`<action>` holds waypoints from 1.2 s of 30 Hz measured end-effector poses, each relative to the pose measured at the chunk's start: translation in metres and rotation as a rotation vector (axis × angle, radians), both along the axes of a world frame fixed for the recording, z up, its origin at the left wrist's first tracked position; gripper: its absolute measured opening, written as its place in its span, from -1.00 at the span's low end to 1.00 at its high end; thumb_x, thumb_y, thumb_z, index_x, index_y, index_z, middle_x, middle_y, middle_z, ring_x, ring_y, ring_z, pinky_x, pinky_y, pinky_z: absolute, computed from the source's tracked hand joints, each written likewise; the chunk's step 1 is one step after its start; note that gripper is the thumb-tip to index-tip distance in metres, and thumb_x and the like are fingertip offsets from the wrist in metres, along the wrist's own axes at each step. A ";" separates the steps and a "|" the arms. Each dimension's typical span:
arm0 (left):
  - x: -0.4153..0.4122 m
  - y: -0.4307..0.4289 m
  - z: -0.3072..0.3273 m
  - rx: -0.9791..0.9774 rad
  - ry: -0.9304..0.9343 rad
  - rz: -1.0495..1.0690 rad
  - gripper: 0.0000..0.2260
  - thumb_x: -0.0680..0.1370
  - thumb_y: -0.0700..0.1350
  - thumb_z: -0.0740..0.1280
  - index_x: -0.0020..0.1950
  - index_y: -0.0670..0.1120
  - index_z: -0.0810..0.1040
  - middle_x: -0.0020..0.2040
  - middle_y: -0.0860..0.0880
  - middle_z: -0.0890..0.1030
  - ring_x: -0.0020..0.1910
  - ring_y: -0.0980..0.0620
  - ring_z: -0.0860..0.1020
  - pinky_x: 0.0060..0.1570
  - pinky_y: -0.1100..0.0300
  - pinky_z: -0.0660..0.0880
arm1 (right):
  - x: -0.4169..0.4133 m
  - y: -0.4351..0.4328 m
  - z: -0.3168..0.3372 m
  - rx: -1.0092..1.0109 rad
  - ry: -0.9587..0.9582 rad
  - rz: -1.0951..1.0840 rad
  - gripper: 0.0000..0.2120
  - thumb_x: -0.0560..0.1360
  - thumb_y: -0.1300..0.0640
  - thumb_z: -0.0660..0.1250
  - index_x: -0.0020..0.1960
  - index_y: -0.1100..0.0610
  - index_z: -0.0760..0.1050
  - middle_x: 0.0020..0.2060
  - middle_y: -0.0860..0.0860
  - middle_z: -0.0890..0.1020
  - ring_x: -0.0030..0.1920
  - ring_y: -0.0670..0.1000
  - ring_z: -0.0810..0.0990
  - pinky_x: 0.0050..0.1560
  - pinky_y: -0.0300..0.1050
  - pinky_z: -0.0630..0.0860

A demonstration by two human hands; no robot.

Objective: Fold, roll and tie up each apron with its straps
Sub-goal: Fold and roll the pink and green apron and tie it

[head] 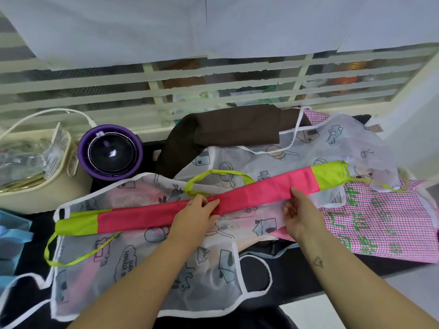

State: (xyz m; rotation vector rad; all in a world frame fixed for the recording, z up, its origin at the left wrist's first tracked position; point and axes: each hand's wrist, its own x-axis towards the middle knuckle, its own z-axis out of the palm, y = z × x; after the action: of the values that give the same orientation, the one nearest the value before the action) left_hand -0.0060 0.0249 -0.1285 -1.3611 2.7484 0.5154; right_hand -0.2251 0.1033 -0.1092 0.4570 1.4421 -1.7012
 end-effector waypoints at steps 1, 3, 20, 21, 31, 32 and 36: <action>0.000 0.000 0.000 0.001 0.015 0.017 -0.59 0.64 0.09 0.11 0.50 0.10 0.26 0.26 0.02 0.37 0.20 0.03 0.42 0.01 0.15 0.46 | 0.001 -0.001 0.002 -0.042 0.022 0.038 -0.87 0.48 0.25 0.39 -0.19 0.13 0.47 -0.50 -0.03 0.51 -0.49 -0.12 0.40 -0.55 -0.33 0.40; -0.002 0.000 0.000 0.009 0.042 0.052 -0.61 0.65 0.11 0.06 0.47 0.11 0.30 0.24 0.03 0.38 0.20 0.03 0.42 0.02 0.13 0.46 | 0.006 -0.005 0.005 -0.088 0.133 0.211 -0.90 0.48 0.25 0.40 -0.19 0.18 0.49 -0.48 0.01 0.51 -0.50 -0.09 0.42 -0.50 -0.29 0.43; -0.057 0.037 0.091 0.039 0.447 0.025 -0.82 0.61 -0.05 0.23 0.12 -0.12 0.48 -0.03 -0.04 0.55 -0.09 -0.03 0.52 -0.06 0.07 0.44 | 0.034 -0.036 0.154 -0.397 0.520 0.517 -0.78 0.52 0.27 0.31 -0.27 0.14 0.38 -0.50 -0.03 0.46 -0.48 -0.06 0.43 -0.40 -0.22 0.37; -0.060 0.035 0.108 0.075 0.458 0.001 -0.81 0.62 -0.03 0.21 0.09 -0.13 0.47 -0.06 -0.04 0.54 -0.11 -0.02 0.49 -0.09 0.11 0.39 | 0.028 -0.037 0.167 -0.434 0.536 0.571 -0.83 0.53 0.21 0.32 -0.22 0.13 0.40 -0.45 -0.04 0.49 -0.45 -0.07 0.44 -0.36 -0.24 0.39; -0.045 -0.010 0.275 0.500 0.962 -0.177 -0.87 0.61 -0.15 0.25 0.04 -0.02 0.59 -0.04 -0.10 0.68 -0.11 -0.01 0.63 0.02 0.04 0.55 | 0.012 -0.020 0.258 -0.455 0.945 0.865 -0.50 0.38 -0.13 0.37 0.27 0.01 0.47 0.08 -0.06 0.62 0.04 -0.13 0.62 0.01 -0.18 0.50; -0.046 -0.013 0.285 0.517 1.003 -0.184 -0.86 0.60 -0.17 0.26 0.05 -0.02 0.59 -0.01 -0.09 0.68 -0.06 0.00 0.62 0.10 0.02 0.54 | 0.015 -0.018 0.264 -0.480 0.958 0.854 -0.49 0.37 -0.12 0.34 0.28 0.04 0.46 0.07 -0.03 0.62 0.03 -0.13 0.63 0.00 -0.19 0.52; -0.048 -0.026 0.318 0.577 1.096 -0.171 -0.85 0.58 -0.13 0.28 0.07 -0.06 0.61 0.07 -0.13 0.66 0.08 -0.12 0.62 0.21 -0.10 0.50 | 0.027 -0.015 0.287 -0.474 1.124 0.725 -0.46 0.30 -0.12 0.39 0.24 0.02 0.46 -0.11 -0.04 0.58 -0.08 -0.12 0.61 0.01 -0.21 0.55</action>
State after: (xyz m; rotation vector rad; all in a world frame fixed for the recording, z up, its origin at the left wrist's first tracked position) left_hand -0.0542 -0.0010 0.1891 -0.7729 2.8340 2.3634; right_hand -0.1985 0.0884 0.1779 -1.3216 1.5119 -1.5879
